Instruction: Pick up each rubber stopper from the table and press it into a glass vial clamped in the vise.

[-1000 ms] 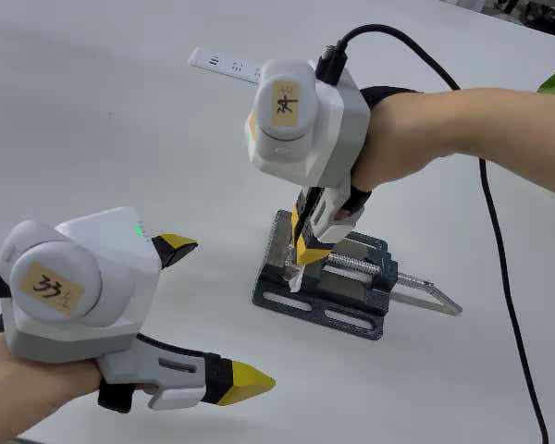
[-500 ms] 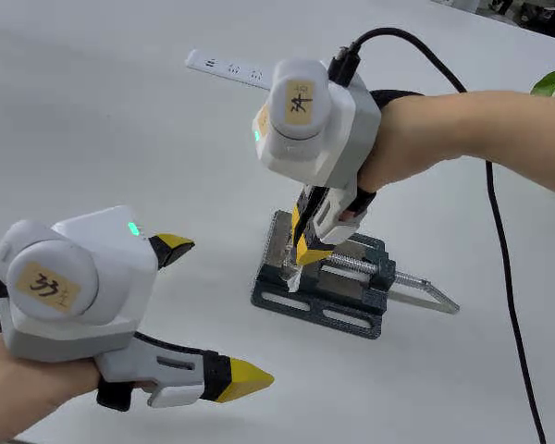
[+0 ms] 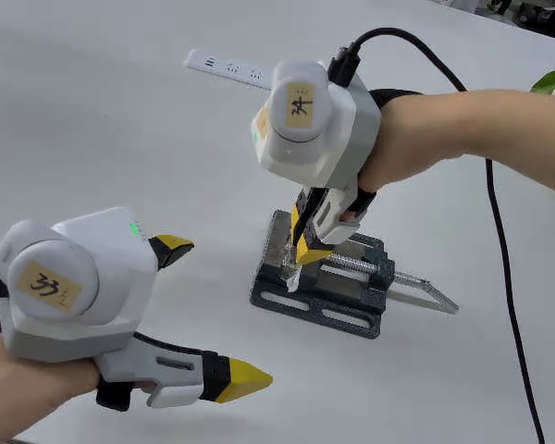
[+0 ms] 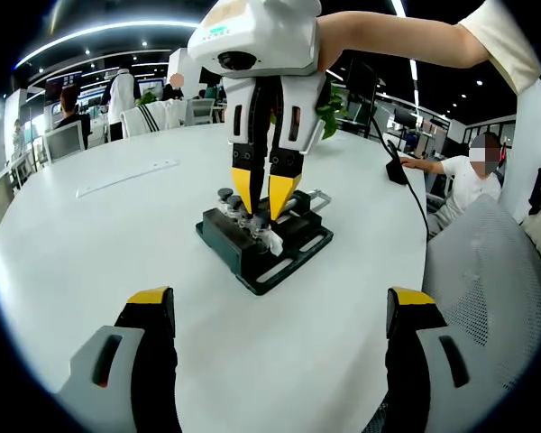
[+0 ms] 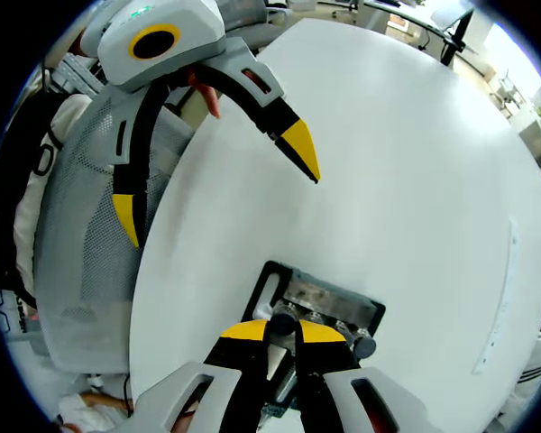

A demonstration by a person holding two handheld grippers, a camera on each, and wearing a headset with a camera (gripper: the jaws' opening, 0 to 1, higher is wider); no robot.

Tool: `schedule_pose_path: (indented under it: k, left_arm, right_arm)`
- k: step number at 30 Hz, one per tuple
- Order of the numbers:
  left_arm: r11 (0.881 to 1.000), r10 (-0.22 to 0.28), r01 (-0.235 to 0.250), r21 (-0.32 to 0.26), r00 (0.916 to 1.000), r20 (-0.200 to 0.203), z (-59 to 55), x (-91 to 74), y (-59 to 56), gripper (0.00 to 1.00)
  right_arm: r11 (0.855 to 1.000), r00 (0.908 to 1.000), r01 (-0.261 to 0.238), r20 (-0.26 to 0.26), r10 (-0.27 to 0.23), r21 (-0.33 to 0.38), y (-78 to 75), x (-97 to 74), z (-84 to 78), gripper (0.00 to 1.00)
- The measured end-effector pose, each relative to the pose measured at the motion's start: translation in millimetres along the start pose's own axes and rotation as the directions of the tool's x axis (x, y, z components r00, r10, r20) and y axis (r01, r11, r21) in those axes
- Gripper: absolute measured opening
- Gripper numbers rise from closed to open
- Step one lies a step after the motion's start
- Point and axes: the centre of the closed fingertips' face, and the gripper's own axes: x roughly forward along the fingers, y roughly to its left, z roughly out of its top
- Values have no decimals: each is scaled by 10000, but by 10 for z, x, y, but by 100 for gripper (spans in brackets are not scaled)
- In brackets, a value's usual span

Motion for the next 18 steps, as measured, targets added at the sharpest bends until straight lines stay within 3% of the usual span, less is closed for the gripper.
schedule_pose_path:
  k: [4,5,6,8,13,18]
  left_arm:
    - [10000,-10,10,19,10000,-38,-12,4,-3,97]
    - [10000,-20,20,7,10000,-21,-9,6,-7,97]
    - [10000,-26,26,-7,10000,-18,-8,7,-9,97]
    - [10000,-14,14,-15,10000,-8,-5,8,-12,97]
    - [10000,-1,1,-62,10000,-33,-16,8,-4,97]
    - [10000,-38,38,-33,10000,-39,-10,20,-17,97]
  right_arm:
    - [9982,9996,-228,-132,236,559,-25,2,15,5]
    - [9927,9988,-357,-301,394,1156,1,-1,7,5]
    - [9966,9986,-400,-316,424,718,-17,2,19,5]
    - [9952,9973,-526,-469,566,824,-20,13,27,4]
    - [9941,9984,-215,-497,269,1060,-11,10,2,4]
    - [9784,9998,-141,-140,174,2061,-36,16,-3,3]
